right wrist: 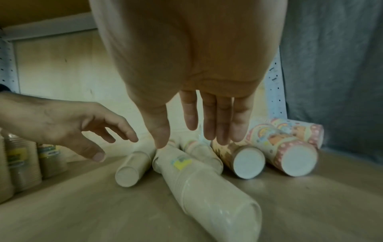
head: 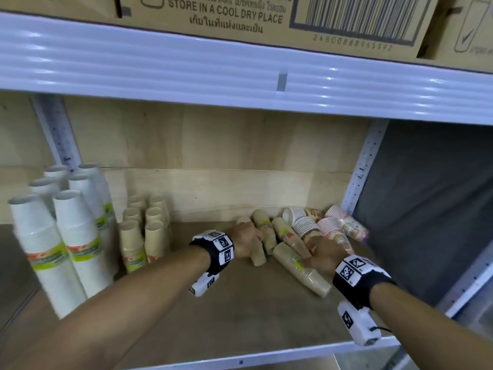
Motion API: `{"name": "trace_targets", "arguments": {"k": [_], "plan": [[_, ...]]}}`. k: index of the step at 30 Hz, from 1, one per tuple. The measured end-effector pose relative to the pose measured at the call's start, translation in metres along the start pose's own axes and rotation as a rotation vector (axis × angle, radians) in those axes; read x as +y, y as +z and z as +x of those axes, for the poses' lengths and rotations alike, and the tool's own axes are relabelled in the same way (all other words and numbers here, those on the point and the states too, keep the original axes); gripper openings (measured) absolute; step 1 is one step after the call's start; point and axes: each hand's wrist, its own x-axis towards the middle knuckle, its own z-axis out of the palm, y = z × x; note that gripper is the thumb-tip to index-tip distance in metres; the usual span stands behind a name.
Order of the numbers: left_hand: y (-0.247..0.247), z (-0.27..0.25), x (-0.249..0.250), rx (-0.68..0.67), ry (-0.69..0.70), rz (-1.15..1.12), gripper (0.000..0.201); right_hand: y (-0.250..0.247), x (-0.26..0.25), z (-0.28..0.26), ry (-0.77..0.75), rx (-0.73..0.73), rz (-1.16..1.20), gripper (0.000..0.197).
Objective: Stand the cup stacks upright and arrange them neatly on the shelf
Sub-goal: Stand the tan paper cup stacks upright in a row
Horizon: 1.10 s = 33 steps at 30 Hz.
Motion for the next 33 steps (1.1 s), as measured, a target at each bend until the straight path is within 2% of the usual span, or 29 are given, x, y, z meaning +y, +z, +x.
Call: {"name": "trace_targets", "arguments": {"k": [2, 6, 9, 13, 22, 29, 33], "plan": [[0.007, 0.006, 0.001, -0.016, 0.027, 0.006, 0.032, 0.008, 0.005, -0.002, 0.026, -0.004, 0.002, 0.056], [0.018, 0.017, 0.000, -0.037, 0.033, 0.071, 0.031, 0.019, 0.013, -0.003, 0.023, -0.011, -0.011, 0.043], [0.027, 0.024, -0.004, -0.077, 0.057, 0.106, 0.047, 0.027, 0.018, -0.003, 0.027, -0.009, -0.026, 0.056], [0.034, 0.030, -0.007, -0.063, 0.122, 0.188, 0.052, 0.036, 0.021, -0.005, 0.024, 0.004, -0.011, 0.067], [0.046, 0.039, -0.010, 0.017, 0.169, 0.290, 0.037, 0.041, 0.024, -0.007, 0.002, -0.009, -0.021, 0.076], [0.045, 0.040, -0.009, 0.037, 0.199, 0.327, 0.037, 0.038, 0.022, -0.004, 0.006, -0.038, -0.026, 0.079], [0.038, 0.039, -0.011, 0.057, 0.216, 0.267, 0.036, 0.030, 0.018, -0.002, 0.012, -0.029, -0.067, 0.069]]}}
